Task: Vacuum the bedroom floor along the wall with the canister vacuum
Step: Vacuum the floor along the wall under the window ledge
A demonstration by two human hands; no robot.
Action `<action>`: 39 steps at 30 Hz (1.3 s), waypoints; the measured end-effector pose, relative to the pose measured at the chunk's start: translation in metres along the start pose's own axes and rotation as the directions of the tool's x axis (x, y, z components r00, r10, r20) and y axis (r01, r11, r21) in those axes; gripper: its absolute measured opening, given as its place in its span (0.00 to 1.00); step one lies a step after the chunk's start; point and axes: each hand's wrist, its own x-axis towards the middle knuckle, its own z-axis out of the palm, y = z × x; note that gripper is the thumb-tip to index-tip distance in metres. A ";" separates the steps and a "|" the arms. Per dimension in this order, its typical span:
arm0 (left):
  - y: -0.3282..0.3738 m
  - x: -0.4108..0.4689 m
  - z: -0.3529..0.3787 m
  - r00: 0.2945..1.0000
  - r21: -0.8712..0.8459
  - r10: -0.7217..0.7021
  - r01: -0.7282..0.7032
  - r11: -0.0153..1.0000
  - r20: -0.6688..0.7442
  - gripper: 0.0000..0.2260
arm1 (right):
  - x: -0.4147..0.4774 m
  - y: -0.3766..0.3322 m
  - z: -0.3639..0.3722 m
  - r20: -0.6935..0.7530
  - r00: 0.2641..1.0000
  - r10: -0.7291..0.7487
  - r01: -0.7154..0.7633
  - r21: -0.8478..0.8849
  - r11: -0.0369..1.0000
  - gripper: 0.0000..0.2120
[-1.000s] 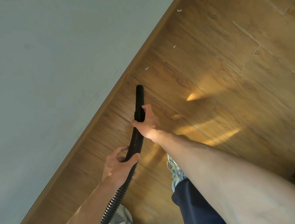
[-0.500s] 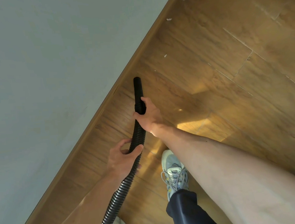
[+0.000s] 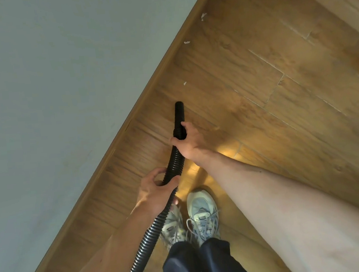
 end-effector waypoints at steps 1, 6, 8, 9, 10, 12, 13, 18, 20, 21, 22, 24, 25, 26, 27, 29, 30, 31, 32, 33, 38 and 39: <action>0.003 0.000 -0.001 1.000 0.002 0.007 -0.007 1.000 0.010 0.15 | 0.001 -0.001 -0.001 -0.001 1.000 0.006 -0.006 0.005 1.000 0.30; 0.011 -0.002 -0.011 1.000 -0.025 0.011 -0.011 1.000 0.008 0.15 | 0.000 -0.012 0.001 0.023 1.000 0.019 -0.020 0.061 0.998 0.32; 0.011 -0.003 -0.016 1.000 -0.033 0.009 -0.009 0.999 0.005 0.15 | -0.001 -0.016 0.004 0.024 1.000 0.014 -0.016 0.085 0.996 0.32; 0.012 -0.004 -0.019 1.000 -0.032 0.005 -0.005 0.999 0.001 0.15 | -0.002 -0.019 0.006 0.030 0.999 0.024 -0.027 0.106 0.994 0.32; 0.013 -0.005 -0.021 1.000 -0.034 0.003 -0.003 0.999 -0.005 0.15 | -0.003 -0.020 0.008 0.037 0.998 0.041 -0.045 0.132 0.990 0.33; 0.016 -0.005 -0.026 1.000 -0.033 0.009 -0.009 0.999 -0.007 0.16 | -0.003 -0.022 0.011 0.052 0.996 0.072 -0.081 0.186 0.979 0.34; 0.017 -0.005 -0.027 1.000 -0.021 0.010 -0.010 1.000 -0.005 0.16 | -0.003 -0.023 0.012 0.060 0.994 0.091 -0.102 0.221 0.970 0.35; 0.027 0.002 -0.030 0.999 0.022 0.027 -0.026 0.999 -0.030 0.16 | 0.002 -0.026 0.010 0.097 0.988 0.120 -0.147 0.343 0.928 0.38; 0.031 0.007 -0.029 0.999 0.009 0.027 -0.027 1.000 -0.024 0.16 | 0.006 -0.025 0.008 0.111 0.988 0.111 -0.144 0.361 0.921 0.38; 0.033 0.010 -0.028 1.000 -0.001 0.018 -0.018 1.000 -0.015 0.16 | 0.009 -0.024 0.007 0.109 0.988 0.113 -0.145 0.371 0.917 0.38; 0.034 0.013 -0.027 1.000 -0.011 0.009 -0.009 1.000 -0.006 0.15 | 0.012 -0.024 0.006 0.103 0.988 0.117 -0.148 0.379 0.913 0.38; 0.036 0.019 -0.023 1.000 -0.022 -0.005 0.005 1.000 -0.001 0.14 | 0.018 -0.022 0.005 0.105 0.986 0.127 -0.158 0.391 0.907 0.39; 0.037 0.021 -0.021 1.000 -0.027 -0.006 0.006 1.000 -0.001 0.14 | 0.021 -0.021 0.004 0.111 0.986 0.122 -0.156 0.395 0.905 0.39; 0.038 0.024 -0.019 1.000 -0.035 -0.009 0.009 0.999 0.000 0.13 | 0.024 -0.020 0.003 0.118 0.987 0.111 -0.150 0.402 0.904 0.38; 0.040 0.025 -0.017 1.000 -0.041 -0.014 0.014 0.999 0.001 0.13 | 0.027 -0.019 0.002 0.125 0.987 0.103 -0.145 0.410 0.900 0.38; 0.043 0.029 -0.012 1.000 -0.048 -0.021 0.021 0.999 0.003 0.11 | 0.032 -0.019 -0.004 0.140 0.986 0.087 -0.140 0.433 0.890 0.37; 0.045 0.032 -0.009 1.000 -0.056 -0.023 0.024 0.998 0.005 0.11 | 0.035 -0.018 -0.007 0.149 0.985 0.085 -0.144 0.442 0.885 0.37; 0.047 0.034 -0.006 1.000 -0.067 -0.027 0.027 0.997 0.007 0.11 | 0.038 -0.018 -0.011 0.156 0.984 0.086 -0.148 0.447 0.882 0.37; 0.049 0.036 -0.003 0.999 -0.075 -0.032 0.033 0.997 0.011 0.11 | 0.041 -0.018 -0.014 0.160 0.983 0.086 -0.149 0.444 0.884 0.36; 0.050 0.040 0.000 0.999 -0.080 -0.038 0.039 0.996 0.011 0.11 | 0.044 -0.018 -0.016 0.159 0.984 0.082 -0.144 0.436 0.888 0.36; 0.061 0.052 0.022 0.999 -0.117 -0.045 0.044 0.992 -0.006 0.10 | 0.059 -0.024 -0.031 0.127 0.990 0.058 -0.105 0.399 0.911 0.34; 0.064 0.053 0.026 0.999 -0.127 -0.045 0.044 0.991 -0.006 0.10 | 0.061 -0.025 -0.035 0.117 0.992 0.054 -0.097 0.392 0.915 0.34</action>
